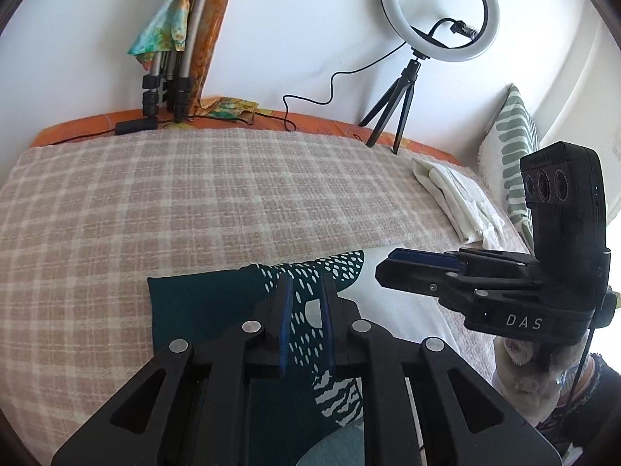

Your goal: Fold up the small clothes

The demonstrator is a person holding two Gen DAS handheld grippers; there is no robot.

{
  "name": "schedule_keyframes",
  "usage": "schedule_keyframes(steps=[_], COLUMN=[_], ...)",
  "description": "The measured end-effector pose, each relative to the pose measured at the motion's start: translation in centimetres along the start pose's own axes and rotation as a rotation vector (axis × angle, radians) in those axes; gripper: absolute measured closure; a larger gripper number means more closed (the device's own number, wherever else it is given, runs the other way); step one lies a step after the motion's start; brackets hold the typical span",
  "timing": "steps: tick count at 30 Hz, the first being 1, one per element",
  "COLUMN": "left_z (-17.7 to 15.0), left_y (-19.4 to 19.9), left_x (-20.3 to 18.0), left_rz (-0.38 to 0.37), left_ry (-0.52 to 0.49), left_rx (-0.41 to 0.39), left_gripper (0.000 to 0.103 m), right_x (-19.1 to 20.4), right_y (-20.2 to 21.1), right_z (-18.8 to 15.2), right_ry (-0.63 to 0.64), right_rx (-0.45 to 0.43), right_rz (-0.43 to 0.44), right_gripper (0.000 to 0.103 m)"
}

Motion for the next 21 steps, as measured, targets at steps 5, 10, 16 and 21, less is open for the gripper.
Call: schedule_keyframes(steps=[5,10,16,21], left_z=[-0.9,-2.0,-1.8,-1.5], left_y=[-3.4,-5.2,-4.4,-3.7], left_x=[0.3,3.0,6.2,9.0], left_rz=[0.053,0.132,0.192,0.296], left_ry=[-0.027,0.014,0.078,0.094], left_rx=[0.048,0.087,0.059,0.038], left_gripper=[0.091,0.091,0.091,0.091], right_x=[-0.8,-3.8,-7.1,-9.5], right_y=[-3.7,-5.0,-3.1,-1.1], right_z=[-0.8,-1.7,-1.4,-1.4], right_ry=[0.004,-0.037,-0.116,-0.174], right_rx=[0.074,0.088,0.055,0.025], right_rz=[-0.025,-0.067,-0.102,-0.187], right_gripper=[0.073,0.078,0.084,0.085])
Point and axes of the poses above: each gripper's, at about its wrist camera, not at the fingertips, and y roughly against the way its jaws point, x to its left, z to its top, the point moved 9 cm from there along -y, roughly the way its jaws point, and after that the axes turned 8 degrees about z, right-handed, at the moved point
